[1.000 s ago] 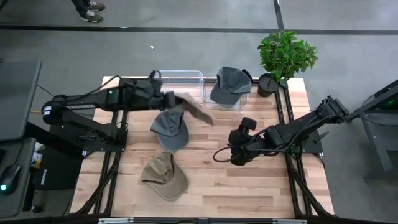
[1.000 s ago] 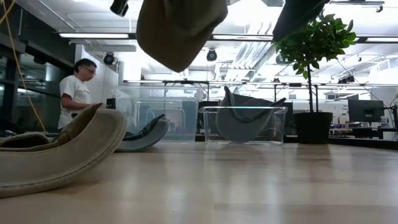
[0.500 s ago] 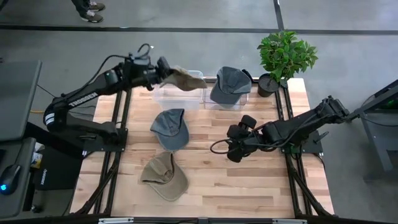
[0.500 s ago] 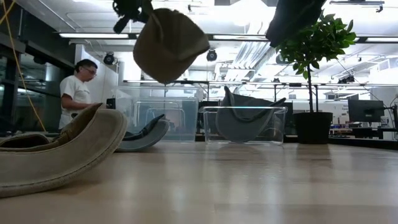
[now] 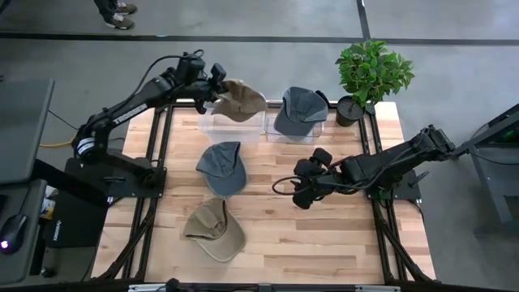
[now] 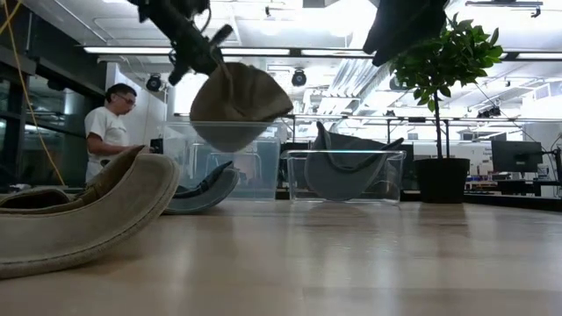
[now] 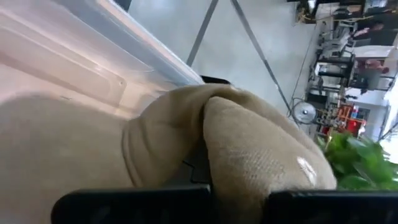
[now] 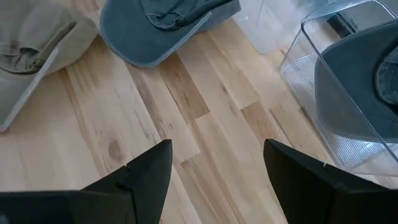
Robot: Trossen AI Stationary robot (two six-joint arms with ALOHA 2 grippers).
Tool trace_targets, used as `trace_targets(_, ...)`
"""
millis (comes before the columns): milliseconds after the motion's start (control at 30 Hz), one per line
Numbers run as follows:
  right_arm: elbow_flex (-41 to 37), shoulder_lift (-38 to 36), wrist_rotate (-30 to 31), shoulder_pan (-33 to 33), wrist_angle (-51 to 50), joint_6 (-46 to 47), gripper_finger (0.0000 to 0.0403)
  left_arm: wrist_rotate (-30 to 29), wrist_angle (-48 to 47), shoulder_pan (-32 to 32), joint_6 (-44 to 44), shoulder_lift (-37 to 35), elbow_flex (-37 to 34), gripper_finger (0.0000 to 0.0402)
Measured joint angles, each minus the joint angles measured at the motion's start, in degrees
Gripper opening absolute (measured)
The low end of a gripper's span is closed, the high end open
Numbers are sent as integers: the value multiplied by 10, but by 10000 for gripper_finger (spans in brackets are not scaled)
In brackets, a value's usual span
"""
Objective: Pick & Place hat
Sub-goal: Put the top brown cap into the white bin
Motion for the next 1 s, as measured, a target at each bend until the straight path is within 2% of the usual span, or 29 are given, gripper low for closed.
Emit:
trace_targets(433, 0, 0, -11, 0, -1, 15, 248, -15, -42, 0, -4, 47, 0, 0)
trace_targets(600, 0, 0, -12, 0, -3, 15, 248, -32, -66, -1, 30, 47, 0, 11)
trace_targets(767, 0, 0, -19, 0, -3, 12, 248, -60, -111, -2, 79, 47, 0, 62)
trace_targets(1000, 0, 0, -23, 0, -3, 11, 248, -67, -113, -2, 152, 47, 0, 187)
